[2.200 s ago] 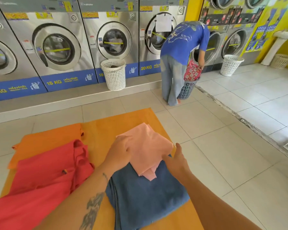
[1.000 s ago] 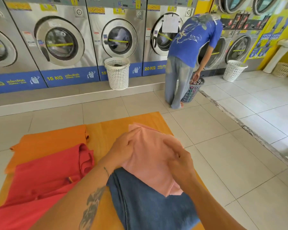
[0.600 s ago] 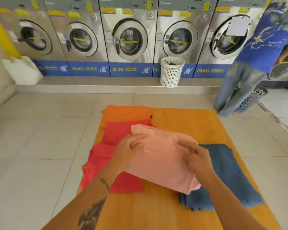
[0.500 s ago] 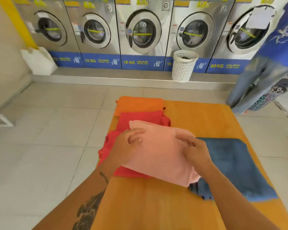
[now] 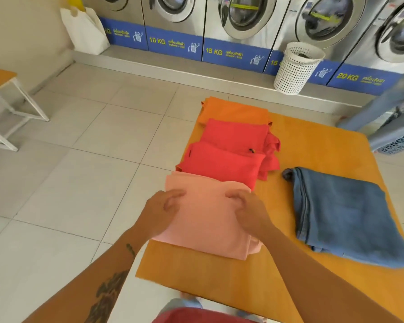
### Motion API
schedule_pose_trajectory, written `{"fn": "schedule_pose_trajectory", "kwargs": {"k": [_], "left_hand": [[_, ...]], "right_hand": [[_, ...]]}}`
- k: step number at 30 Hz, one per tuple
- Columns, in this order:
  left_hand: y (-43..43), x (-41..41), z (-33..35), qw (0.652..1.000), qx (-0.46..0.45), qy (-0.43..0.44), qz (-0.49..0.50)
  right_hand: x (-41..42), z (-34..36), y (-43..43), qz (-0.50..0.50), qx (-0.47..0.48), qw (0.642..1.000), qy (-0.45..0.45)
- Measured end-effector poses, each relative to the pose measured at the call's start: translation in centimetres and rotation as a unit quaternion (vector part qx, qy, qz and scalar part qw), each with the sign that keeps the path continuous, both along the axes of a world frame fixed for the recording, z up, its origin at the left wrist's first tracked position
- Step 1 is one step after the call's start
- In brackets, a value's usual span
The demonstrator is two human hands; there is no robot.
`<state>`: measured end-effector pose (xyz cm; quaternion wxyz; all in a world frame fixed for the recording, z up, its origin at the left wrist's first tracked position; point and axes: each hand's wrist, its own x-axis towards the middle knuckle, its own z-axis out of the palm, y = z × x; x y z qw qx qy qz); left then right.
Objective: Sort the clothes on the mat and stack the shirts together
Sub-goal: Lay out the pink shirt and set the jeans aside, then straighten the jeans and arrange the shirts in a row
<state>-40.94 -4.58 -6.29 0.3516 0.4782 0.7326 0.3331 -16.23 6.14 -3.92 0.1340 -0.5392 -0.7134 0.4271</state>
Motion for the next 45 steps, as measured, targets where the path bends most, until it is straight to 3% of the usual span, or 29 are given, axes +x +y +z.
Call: {"fn": "schedule_pose_trajectory", "kwargs": {"k": [5,11,17,21,25,28,30,34,38,45], "left_hand": [[0.7,-0.2,-0.2,0.999,0.019,0.049,-0.004],[3.4,0.3,3.8,0.976,0.163,0.100,0.105],[8.8,7.5,8.8,0.973,0.229,-0.009,-0.009],[11.3,14.8,8.8,0.967,0.242,-0.003,-0.086],[13.2,22.0,6.4,0.970,0.199,0.056,-0.127],[14.3,26.8,4.2,0.981,0.087,0.103,-0.139],[14.7,29.6,2.9,0.988,-0.001,0.083,-0.128],[14.4,34.1,1.1,0.995,-0.080,-0.003,-0.063],[13.3,36.9,1.0,0.996,-0.078,-0.017,0.029],[14.1,37.8,2.3,0.994,-0.040,-0.078,0.059]], "right_hand": [[0.7,0.5,0.4,0.018,0.003,0.999,-0.031],[4.1,2.6,0.7,-0.055,-0.030,0.998,0.029],[11.9,5.6,1.9,-0.162,-0.029,0.984,0.067],[18.9,5.9,3.5,-0.216,-0.013,0.975,0.043],[25.9,5.0,5.2,-0.252,-0.005,0.968,-0.015],[31.3,3.7,6.3,-0.267,-0.018,0.958,-0.103],[34.3,2.8,6.9,-0.256,-0.041,0.955,-0.143],[37.5,1.4,7.4,-0.225,-0.099,0.969,-0.029],[38.3,0.9,7.2,-0.197,-0.116,0.973,0.037],[38.3,1.3,9.7,-0.210,-0.184,0.950,0.139]]}}
